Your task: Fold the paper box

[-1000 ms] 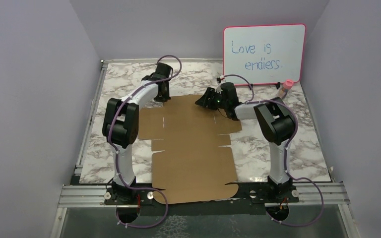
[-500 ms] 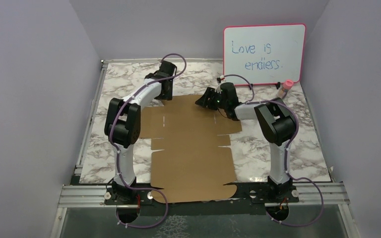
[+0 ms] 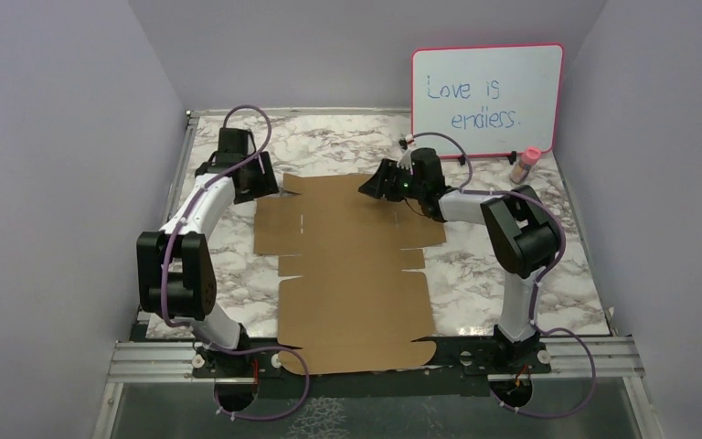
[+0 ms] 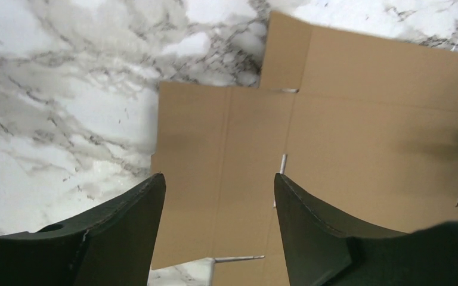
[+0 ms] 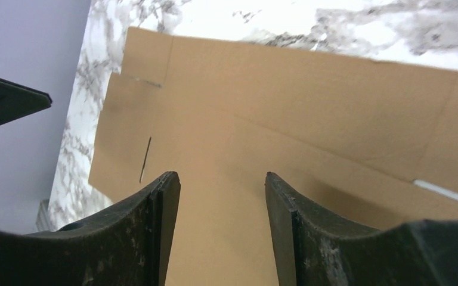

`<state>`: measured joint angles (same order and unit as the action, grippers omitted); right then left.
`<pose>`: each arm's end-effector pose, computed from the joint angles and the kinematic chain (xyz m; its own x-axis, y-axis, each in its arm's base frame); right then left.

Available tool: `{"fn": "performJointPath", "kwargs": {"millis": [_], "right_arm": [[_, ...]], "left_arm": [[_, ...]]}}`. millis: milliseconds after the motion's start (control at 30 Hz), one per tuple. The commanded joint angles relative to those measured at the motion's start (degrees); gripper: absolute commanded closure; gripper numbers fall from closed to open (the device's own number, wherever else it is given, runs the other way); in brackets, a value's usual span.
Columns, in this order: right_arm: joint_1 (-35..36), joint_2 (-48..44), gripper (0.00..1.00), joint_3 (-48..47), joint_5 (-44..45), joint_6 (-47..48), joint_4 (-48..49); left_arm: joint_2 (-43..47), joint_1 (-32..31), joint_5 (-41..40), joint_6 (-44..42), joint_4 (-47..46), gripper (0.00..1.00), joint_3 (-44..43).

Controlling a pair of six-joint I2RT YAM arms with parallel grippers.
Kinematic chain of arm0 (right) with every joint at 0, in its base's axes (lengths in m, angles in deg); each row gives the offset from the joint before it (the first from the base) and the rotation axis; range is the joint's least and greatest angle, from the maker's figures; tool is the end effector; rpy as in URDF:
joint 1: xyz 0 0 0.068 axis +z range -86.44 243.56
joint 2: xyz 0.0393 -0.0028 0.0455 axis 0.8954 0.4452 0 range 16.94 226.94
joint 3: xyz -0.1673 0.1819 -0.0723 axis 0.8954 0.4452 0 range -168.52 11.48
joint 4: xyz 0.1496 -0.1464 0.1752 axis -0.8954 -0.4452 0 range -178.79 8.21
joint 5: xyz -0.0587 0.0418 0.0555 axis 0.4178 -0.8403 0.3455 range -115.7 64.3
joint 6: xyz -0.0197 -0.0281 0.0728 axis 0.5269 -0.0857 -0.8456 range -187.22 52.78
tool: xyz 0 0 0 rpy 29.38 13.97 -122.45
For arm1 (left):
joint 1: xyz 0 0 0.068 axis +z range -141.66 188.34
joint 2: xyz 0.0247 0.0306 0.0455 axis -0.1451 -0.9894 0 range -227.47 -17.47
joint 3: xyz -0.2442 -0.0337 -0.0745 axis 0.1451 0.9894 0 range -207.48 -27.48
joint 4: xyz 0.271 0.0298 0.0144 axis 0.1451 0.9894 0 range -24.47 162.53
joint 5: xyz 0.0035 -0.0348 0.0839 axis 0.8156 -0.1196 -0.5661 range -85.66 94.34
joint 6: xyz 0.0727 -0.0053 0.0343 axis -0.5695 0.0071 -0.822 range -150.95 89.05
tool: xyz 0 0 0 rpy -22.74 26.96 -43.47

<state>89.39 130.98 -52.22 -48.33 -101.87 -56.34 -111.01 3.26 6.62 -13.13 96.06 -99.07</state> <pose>0.3996 0.2231 0.1221 -0.7189 0.2351 -0.6542 -0.3739 0.6626 0.6490 0.3821 -0.0368 0.2068 -0.7865 -0.2371 -0.5702 -0.1345 0.9670 -0.2166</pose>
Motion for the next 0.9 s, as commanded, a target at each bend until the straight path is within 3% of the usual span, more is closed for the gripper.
{"fn": "performJointPath", "kwargs": {"millis": [0, 300, 733, 867], "right_arm": [[0.29, -2.02, 0.40, 2.64, -6.60, -0.26, 0.69], [0.49, 0.03, 0.40, 5.96, -11.57, -2.71, 4.43], [0.49, 3.51, 0.40, 6.66, -11.56, -2.63, 6.05], [0.46, 4.22, 0.40, 6.64, -11.58, -2.44, 6.27]], "left_arm": [[5.45, 4.29, 11.90, 1.78, -4.14, 0.31, 8.59], [3.98, 13.55, 24.31, 3.94, -10.40, 0.27, 17.87], [-3.36, 14.99, 19.67, -2.00, -6.90, 0.30, 16.69], [-3.64, 15.10, 21.74, -2.66, -7.04, 0.37, 16.31]]}}
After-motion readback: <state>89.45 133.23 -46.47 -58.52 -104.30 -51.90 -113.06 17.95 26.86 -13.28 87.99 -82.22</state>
